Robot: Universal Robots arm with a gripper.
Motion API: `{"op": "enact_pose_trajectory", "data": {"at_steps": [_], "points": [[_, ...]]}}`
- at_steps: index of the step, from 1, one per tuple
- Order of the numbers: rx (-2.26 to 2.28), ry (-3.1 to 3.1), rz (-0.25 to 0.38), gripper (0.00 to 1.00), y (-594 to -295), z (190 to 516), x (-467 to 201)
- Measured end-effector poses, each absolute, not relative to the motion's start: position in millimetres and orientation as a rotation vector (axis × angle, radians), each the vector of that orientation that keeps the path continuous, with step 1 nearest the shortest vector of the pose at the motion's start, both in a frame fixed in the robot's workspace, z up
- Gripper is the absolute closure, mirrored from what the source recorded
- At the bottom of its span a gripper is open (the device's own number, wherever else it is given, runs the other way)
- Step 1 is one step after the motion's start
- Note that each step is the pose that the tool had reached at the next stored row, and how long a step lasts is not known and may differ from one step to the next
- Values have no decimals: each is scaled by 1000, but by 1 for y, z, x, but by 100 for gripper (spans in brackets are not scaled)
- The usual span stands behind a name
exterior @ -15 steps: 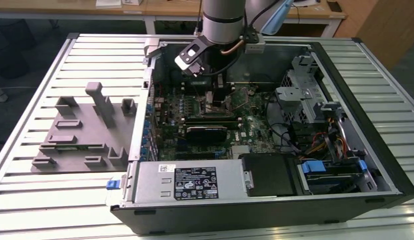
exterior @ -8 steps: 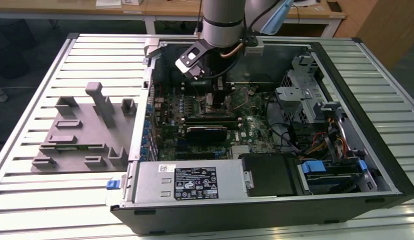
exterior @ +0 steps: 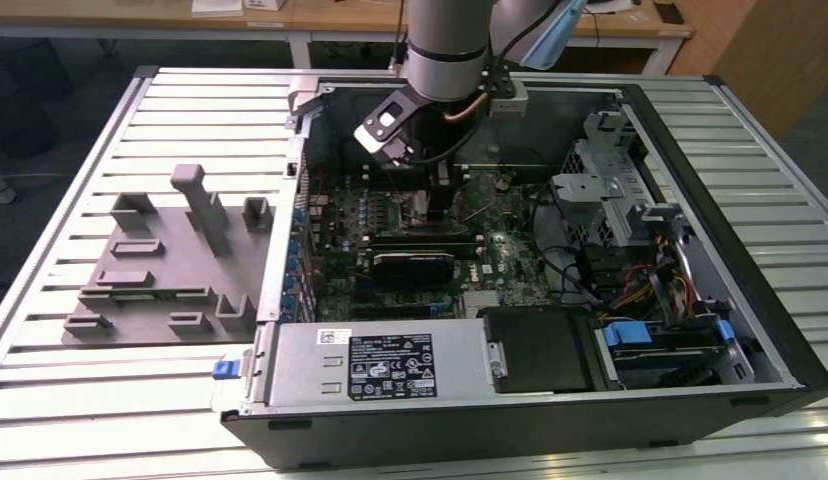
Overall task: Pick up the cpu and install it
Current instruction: 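Place the cpu into insertion slot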
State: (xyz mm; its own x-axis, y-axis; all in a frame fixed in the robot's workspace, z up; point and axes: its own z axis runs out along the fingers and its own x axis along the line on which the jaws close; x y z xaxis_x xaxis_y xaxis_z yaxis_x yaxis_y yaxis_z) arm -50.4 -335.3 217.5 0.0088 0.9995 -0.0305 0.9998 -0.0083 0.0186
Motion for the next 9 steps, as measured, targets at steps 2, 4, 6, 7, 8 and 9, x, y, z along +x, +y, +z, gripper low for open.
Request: {"op": "enact_pose_trajectory", "data": {"at_steps": [2,4,6,7,8,9], "points": [[2204,2189,-13,46,-335,216,-50],[2203,2190,-14,46,-334,215,-50],[2203,2191,-13,46,-331,214,-50],[2203,2191,-14,46,-331,213,-50],[2203,2191,-13,46,-330,212,-50],[2202,2191,-14,46,-330,211,-50]]}}
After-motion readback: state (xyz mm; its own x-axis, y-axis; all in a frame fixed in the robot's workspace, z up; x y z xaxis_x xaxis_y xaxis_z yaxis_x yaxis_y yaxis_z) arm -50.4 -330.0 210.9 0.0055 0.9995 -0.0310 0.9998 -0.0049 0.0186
